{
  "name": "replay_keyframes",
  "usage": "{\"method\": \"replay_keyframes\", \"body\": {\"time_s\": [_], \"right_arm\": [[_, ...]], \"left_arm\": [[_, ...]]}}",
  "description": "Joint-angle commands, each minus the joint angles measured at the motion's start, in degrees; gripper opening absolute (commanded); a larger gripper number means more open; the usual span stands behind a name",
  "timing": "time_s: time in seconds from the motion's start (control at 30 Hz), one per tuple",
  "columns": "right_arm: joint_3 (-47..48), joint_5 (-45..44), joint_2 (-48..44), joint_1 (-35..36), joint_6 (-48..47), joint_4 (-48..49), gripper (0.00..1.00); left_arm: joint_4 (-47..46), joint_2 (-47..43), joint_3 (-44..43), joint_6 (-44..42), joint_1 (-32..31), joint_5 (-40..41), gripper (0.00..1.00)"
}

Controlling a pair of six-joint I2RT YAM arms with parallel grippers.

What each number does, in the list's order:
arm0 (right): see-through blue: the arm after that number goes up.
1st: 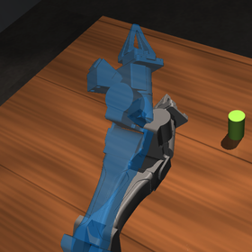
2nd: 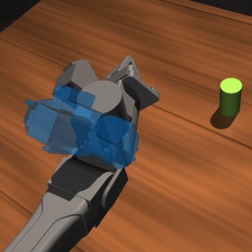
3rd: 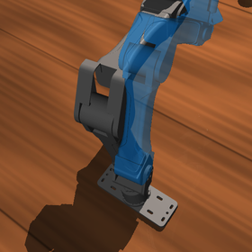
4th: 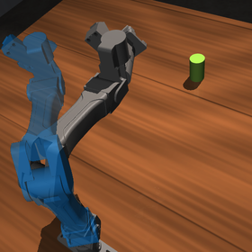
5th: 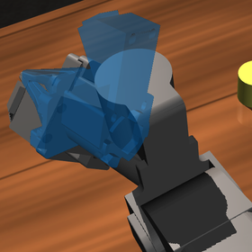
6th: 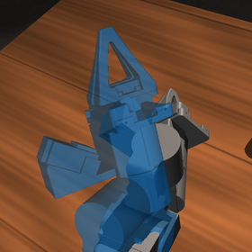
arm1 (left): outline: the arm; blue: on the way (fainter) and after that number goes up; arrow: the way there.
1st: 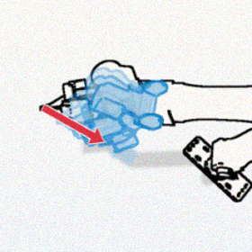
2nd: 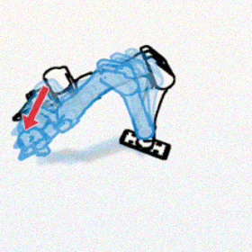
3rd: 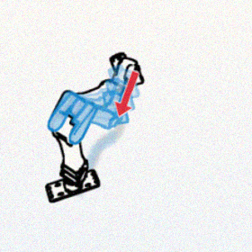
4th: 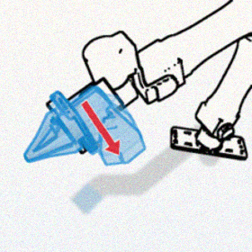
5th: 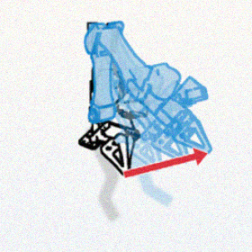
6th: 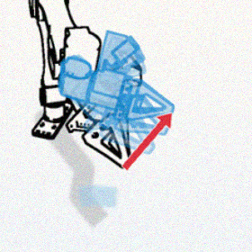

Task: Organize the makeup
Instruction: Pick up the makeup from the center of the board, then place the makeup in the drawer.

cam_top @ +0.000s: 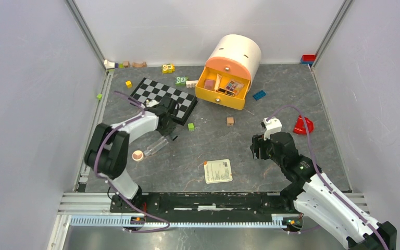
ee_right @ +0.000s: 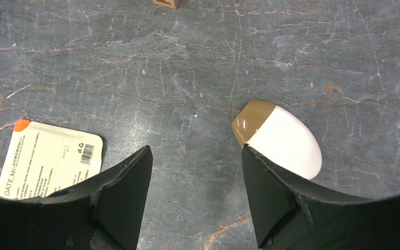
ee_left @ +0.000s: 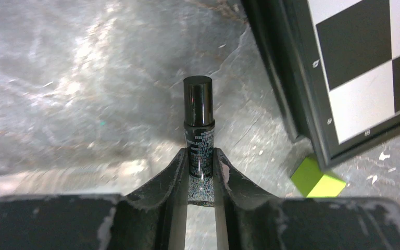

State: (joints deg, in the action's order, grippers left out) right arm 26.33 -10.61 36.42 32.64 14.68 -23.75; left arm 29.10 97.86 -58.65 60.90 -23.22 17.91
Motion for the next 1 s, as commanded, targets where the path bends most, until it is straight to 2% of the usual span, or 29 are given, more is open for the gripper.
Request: {"method": "replay_keyframes", "body": {"time_s": [0.0, 0.23, 0.47, 0.67, 0.97], "right_arm": [[-0.29, -0.38, -0.19, 0.21, -0.36, 1.18, 0.70], [0.26, 1.04, 1.03, 0.16, 0.04, 1.97, 0.70], [0.04, 0.84, -0.02, 0.22, 0.81, 2.65, 0.70], [0.46, 0.23, -0.60, 0.20, 0.80, 1.89, 0.70], [0.78, -1.79, -3.15, 0.23, 0.98, -0.21, 0.70]], "left_arm": [[2.32, -10.16, 2.58, -2.96, -0.11, 3.72, 0.25], [3.40, -19.68, 1.39, -4.21, -0.28, 2.04, 0.24], [1.75, -20.27, -10.13, -5.80, -0.51, -2.56, 0.24], [-0.20, -11.62, -24.49, -4.95, -1.74, -6.87, 0.24], [-0.98, 5.91, -45.22, -2.94, -8.47, -7.89, 0.24]]}}
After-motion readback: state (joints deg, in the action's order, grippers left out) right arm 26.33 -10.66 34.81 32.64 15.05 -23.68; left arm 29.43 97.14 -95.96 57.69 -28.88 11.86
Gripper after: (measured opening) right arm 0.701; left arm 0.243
